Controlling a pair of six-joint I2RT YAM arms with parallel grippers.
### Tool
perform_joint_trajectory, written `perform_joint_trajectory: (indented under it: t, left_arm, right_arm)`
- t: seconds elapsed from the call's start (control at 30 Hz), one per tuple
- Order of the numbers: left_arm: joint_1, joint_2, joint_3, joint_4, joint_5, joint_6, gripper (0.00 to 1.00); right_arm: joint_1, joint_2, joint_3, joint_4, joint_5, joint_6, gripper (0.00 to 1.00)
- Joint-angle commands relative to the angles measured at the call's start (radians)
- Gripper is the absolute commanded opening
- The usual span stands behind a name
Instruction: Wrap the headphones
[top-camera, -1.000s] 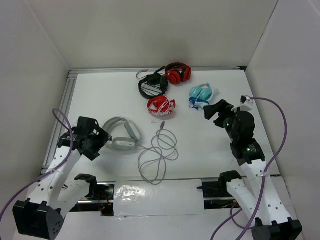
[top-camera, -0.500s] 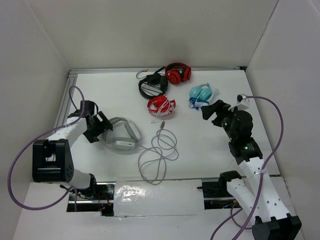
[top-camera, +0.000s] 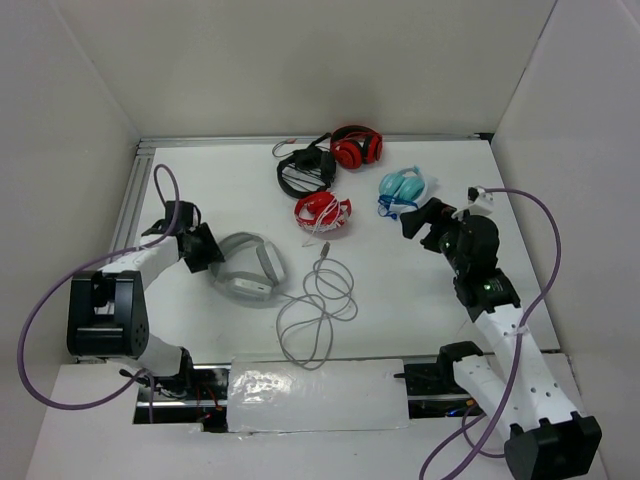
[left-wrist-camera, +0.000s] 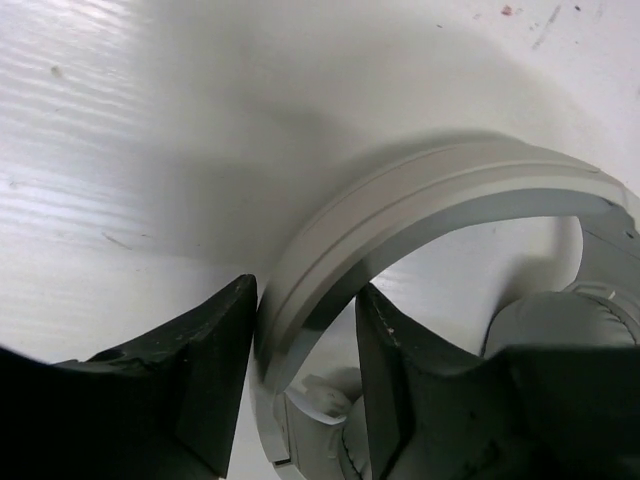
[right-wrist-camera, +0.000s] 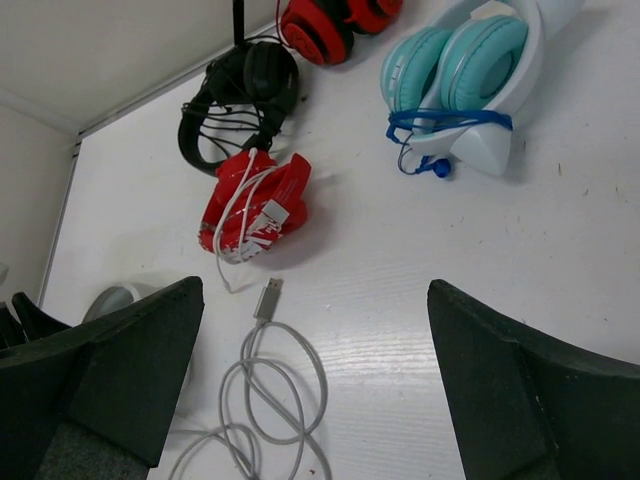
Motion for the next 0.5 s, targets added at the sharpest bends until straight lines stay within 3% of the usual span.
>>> perform_joint_trajectory:
  t: [0.0,0.1,0.13,0.2,0.23,0.47]
  left_arm:
    - [-0.028,0.009,-0.005,0.058,0.017,0.043,0.53]
    - [-0.026,0.011,-0.003,0.053,0.032,0.055,0.39]
    - [-0.053,0.006,-0.003,0.046,0.034,0.053,0.29]
    - [-0.064,0.003,0.007,0.017,0.023,0.032,0.18]
    - [-0.067,-0.005,0.014,-0.023,0.014,0.02,0.01]
    - [-0.15,-0.242,0.101,-0.194,-0.057,-0.023,0.0]
  right_arm:
    - [0.007,-0.039,0.012,0.033,0.048,-0.007,1.0]
    - [0.007,-0.063,0.004,0.027,0.079,0.016,1.0]
    - [0.007,-0.075,0.003,0.024,0.093,0.022,1.0]
    - [0.006,-0.089,0.001,0.012,0.116,0.029,1.0]
    - [0.007,-0.103,0.0,0.01,0.114,0.029,1.0]
    - [0.006,-0.143,0.015,-0.034,0.105,0.027,1.0]
